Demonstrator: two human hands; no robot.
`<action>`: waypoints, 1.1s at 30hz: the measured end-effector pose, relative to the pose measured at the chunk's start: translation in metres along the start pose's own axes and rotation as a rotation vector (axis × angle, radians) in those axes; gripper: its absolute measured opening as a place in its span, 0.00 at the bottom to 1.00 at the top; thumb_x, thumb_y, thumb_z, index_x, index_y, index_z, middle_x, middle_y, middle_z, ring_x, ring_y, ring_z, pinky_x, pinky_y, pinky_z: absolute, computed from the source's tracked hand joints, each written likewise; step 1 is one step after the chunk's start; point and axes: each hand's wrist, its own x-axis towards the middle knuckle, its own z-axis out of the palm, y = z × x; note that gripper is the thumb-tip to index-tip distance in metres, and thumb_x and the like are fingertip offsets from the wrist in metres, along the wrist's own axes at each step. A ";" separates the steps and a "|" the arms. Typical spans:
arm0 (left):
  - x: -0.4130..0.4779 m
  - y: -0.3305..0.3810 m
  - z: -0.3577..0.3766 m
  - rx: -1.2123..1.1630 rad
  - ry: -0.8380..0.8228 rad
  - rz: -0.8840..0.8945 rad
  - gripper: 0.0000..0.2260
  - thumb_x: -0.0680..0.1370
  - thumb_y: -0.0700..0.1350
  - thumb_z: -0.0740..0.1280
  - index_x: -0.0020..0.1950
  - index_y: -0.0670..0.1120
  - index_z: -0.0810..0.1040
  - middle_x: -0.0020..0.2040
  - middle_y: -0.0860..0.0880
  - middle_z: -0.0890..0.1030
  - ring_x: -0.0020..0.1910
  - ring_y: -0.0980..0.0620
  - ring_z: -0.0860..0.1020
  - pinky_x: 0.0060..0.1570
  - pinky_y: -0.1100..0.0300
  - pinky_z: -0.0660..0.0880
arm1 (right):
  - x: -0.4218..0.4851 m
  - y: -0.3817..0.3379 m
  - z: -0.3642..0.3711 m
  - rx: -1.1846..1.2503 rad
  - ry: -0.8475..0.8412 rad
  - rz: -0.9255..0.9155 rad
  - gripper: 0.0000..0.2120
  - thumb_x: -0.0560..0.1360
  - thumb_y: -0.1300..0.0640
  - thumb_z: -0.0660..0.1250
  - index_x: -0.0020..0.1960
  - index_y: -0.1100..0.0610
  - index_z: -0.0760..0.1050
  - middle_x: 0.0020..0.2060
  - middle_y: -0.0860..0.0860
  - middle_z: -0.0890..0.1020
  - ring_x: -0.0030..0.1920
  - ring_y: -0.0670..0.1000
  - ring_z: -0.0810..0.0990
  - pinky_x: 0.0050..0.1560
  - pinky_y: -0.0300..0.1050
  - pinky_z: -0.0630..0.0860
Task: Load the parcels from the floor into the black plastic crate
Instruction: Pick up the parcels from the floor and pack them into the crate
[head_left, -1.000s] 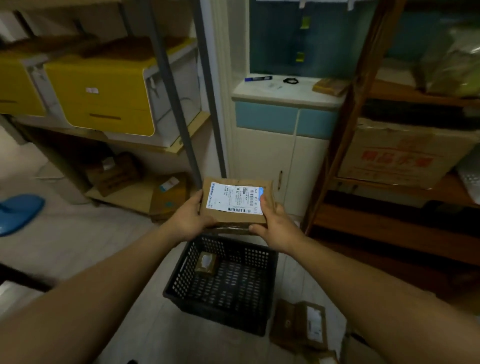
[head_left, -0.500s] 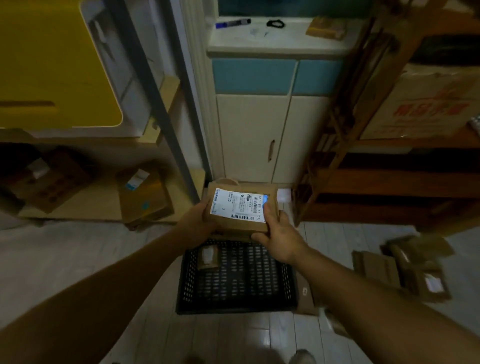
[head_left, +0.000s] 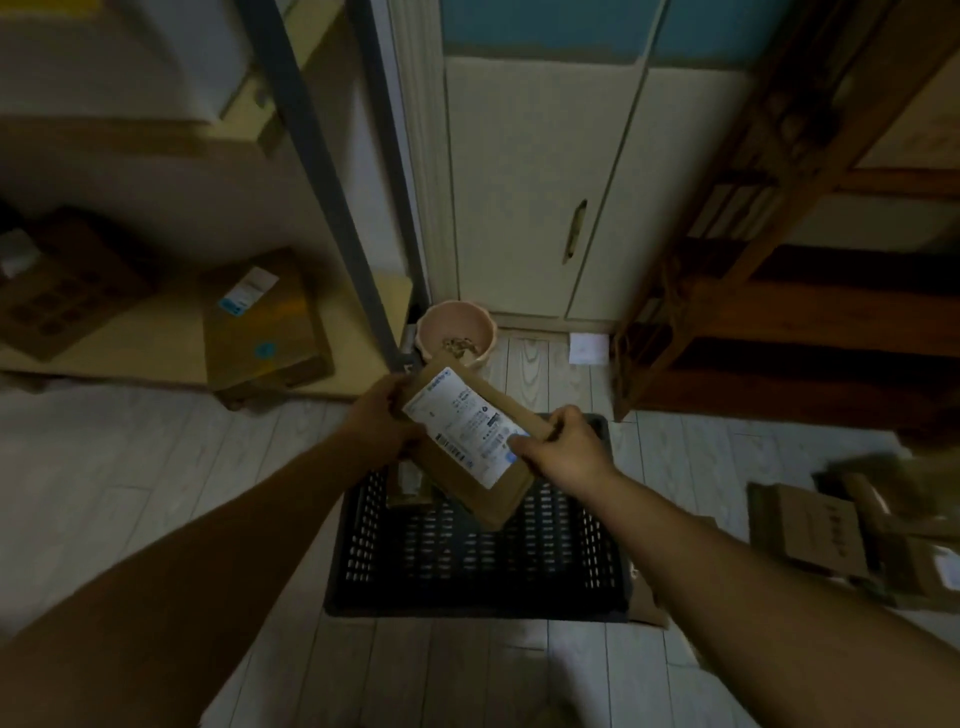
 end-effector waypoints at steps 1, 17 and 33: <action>0.012 -0.013 0.005 0.034 -0.006 0.026 0.29 0.73 0.35 0.69 0.71 0.48 0.65 0.63 0.43 0.73 0.52 0.44 0.76 0.48 0.47 0.80 | 0.013 0.013 0.011 -0.004 -0.036 0.005 0.21 0.71 0.49 0.73 0.55 0.56 0.68 0.51 0.53 0.78 0.45 0.50 0.79 0.40 0.43 0.79; 0.178 -0.282 0.107 0.452 -0.110 0.123 0.28 0.76 0.41 0.66 0.74 0.51 0.61 0.72 0.44 0.64 0.67 0.44 0.68 0.62 0.54 0.69 | 0.175 0.211 0.231 -0.230 -0.373 -0.139 0.36 0.76 0.56 0.67 0.76 0.45 0.51 0.67 0.50 0.73 0.66 0.54 0.74 0.58 0.43 0.74; 0.188 -0.340 0.124 0.669 -0.168 -0.021 0.39 0.70 0.44 0.74 0.75 0.45 0.54 0.75 0.43 0.55 0.72 0.43 0.60 0.68 0.51 0.64 | 0.197 0.232 0.289 -0.559 -0.441 -0.204 0.32 0.78 0.55 0.63 0.77 0.55 0.51 0.72 0.56 0.67 0.67 0.56 0.71 0.66 0.47 0.69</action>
